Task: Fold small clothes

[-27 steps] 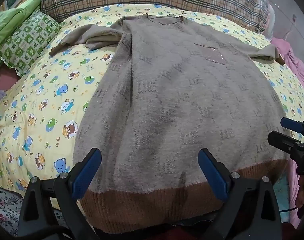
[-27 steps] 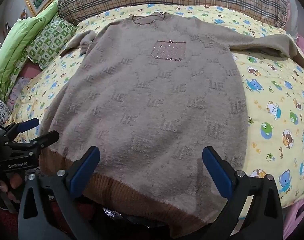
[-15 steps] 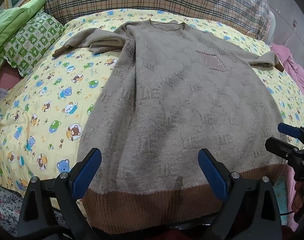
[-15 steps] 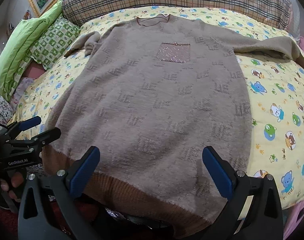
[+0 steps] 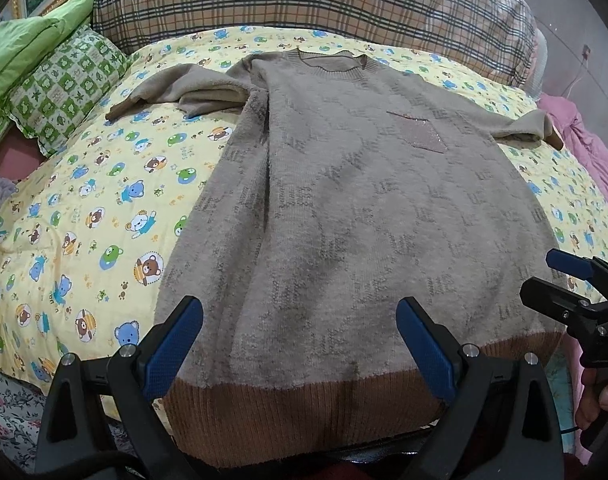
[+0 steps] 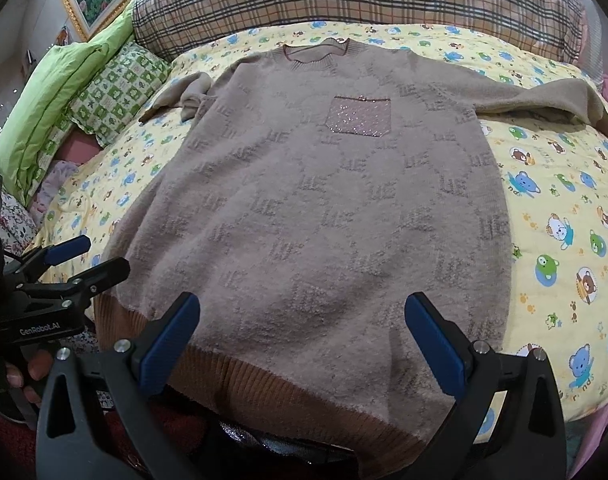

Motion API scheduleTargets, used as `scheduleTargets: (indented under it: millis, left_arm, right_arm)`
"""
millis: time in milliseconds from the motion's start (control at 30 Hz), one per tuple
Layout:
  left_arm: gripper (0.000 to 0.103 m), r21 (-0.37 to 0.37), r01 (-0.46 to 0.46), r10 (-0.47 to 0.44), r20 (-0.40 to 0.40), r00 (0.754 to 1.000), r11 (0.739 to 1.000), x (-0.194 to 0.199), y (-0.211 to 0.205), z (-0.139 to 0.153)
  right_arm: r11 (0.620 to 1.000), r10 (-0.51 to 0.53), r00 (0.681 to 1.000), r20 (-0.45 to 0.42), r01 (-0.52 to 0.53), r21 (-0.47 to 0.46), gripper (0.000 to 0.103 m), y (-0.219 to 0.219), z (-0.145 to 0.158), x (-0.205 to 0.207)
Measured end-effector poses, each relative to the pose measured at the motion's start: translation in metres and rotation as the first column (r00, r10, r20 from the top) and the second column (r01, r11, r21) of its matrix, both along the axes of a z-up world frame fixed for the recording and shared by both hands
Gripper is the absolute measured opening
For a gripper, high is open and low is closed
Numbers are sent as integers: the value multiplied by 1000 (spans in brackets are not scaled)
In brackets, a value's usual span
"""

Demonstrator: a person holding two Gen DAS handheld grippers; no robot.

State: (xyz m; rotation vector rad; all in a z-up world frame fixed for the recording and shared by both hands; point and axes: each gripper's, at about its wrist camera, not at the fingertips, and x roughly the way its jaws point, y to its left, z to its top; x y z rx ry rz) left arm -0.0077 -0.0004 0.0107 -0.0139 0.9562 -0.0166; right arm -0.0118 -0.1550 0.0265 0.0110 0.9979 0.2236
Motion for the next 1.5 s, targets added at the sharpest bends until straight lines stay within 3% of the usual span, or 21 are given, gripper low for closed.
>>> scheduleTargets:
  millis: [567, 867, 1067, 1300, 1367, 1500]
  left_arm:
    - [98, 16, -2, 2, -42, 999, 1000, 0, -1, -1]
    - [98, -35, -9, 7, -58, 998, 999, 6, 4, -1]
    - [98, -49, -19, 15, -67, 998, 999, 14, 6, -2]
    - [98, -87, -4, -1, -47, 999, 996, 30, 6, 1]
    - [98, -121, 39, -48, -74, 996, 992, 38, 2, -1]
    - [98, -107, 79, -93, -129, 987, 991, 55, -8, -7]
  right_arm:
    - [999, 1, 1000, 20, 0, -33, 102, 0, -1, 0]
    - [1000, -9, 1000, 4, 9, -21, 102, -2, -2, 3]
    - [997, -15, 995, 95, 22, -71, 102, -8, 3, 5]
    - [995, -102, 990, 94, 100, 23, 102, -43, 15, 13]
    - [989, -139, 986, 96, 134, 56, 102, -59, 19, 16]
    - [976, -209, 972, 109, 201, 83, 102, -90, 27, 21]
